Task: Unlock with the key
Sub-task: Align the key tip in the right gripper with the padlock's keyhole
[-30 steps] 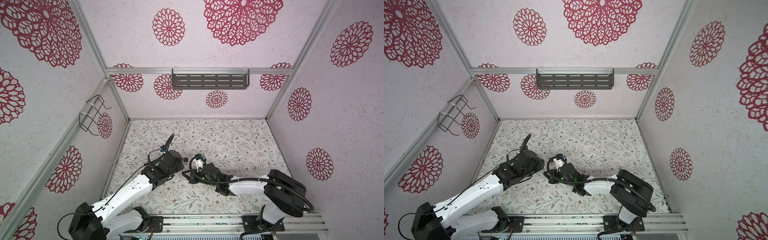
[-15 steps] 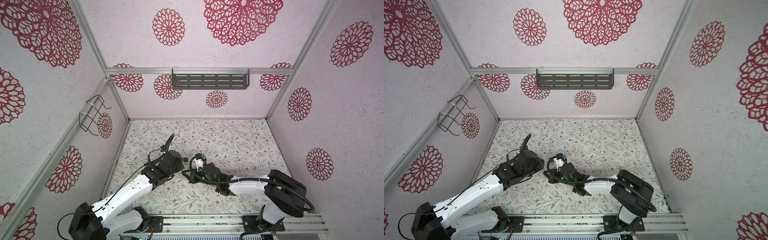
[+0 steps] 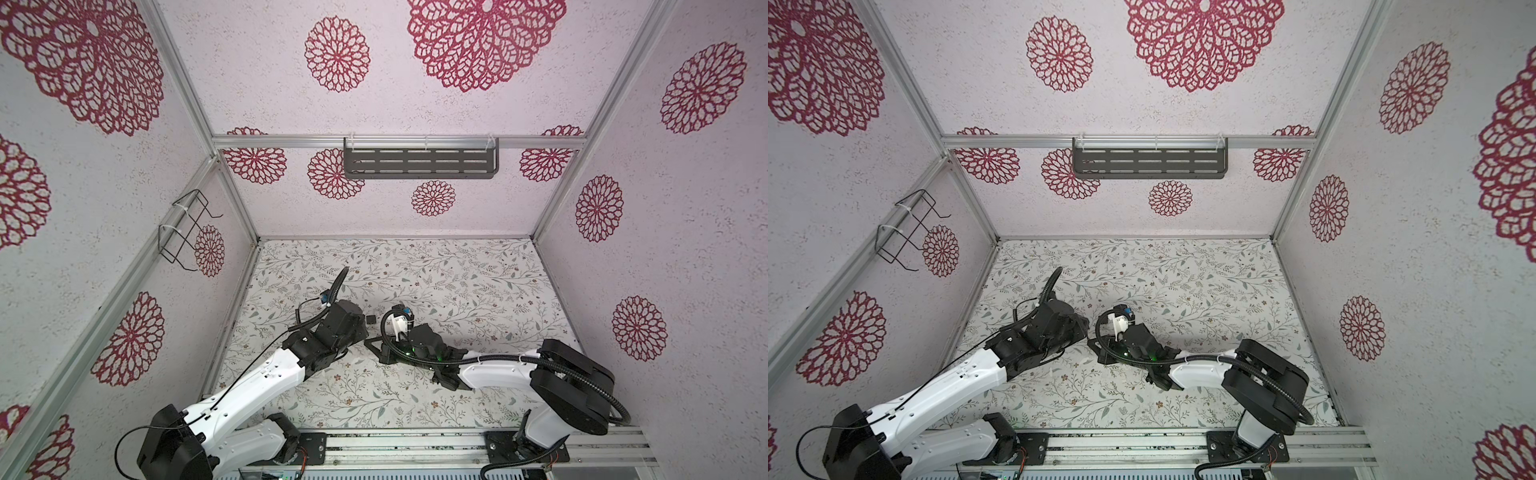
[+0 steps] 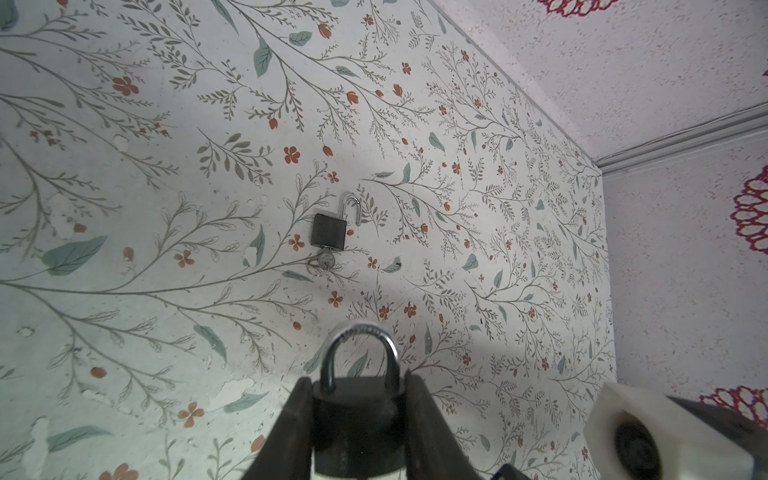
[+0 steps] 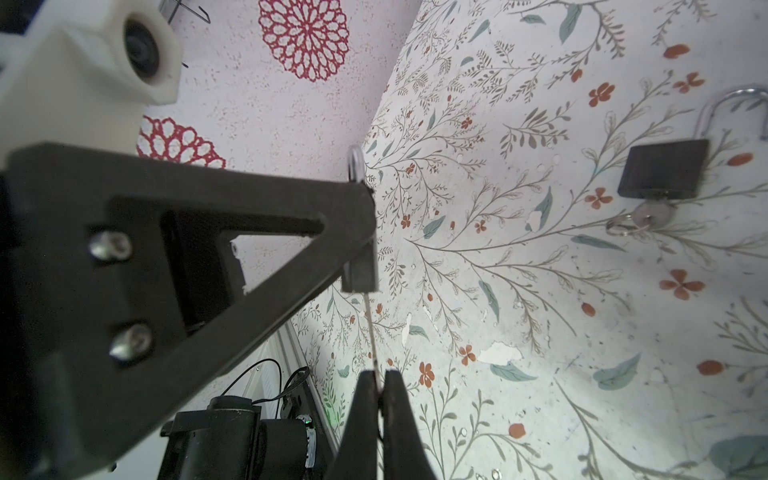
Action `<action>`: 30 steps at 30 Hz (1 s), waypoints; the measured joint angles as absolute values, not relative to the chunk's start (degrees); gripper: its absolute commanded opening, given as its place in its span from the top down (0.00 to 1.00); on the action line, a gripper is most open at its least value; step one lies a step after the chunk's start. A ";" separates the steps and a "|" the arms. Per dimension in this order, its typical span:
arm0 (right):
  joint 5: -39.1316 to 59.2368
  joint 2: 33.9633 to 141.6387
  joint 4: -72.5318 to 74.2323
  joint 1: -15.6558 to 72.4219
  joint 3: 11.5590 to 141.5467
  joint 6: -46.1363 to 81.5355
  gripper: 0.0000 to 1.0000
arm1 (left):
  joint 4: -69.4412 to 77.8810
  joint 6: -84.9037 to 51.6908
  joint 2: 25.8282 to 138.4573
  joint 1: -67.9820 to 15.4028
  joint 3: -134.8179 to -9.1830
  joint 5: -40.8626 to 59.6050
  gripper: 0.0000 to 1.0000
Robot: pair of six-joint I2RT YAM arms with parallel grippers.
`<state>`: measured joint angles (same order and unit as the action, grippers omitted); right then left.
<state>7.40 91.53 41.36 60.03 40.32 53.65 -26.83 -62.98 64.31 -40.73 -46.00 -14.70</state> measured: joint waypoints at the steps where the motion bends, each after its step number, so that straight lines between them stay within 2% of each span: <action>1: 7.46 91.53 41.36 60.03 40.32 53.65 1.00 | -26.83 -62.98 64.36 -40.73 -46.00 -14.70 1.00; 30: 7.05 91.53 37.06 58.48 43.94 54.13 1.00 | -28.03 -63.51 66.78 -43.27 -47.99 -17.43 1.00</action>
<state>7.05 91.53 37.06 58.48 43.94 54.13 -28.03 -63.51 66.78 -43.27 -47.99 -17.43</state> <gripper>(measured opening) 0.047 0.338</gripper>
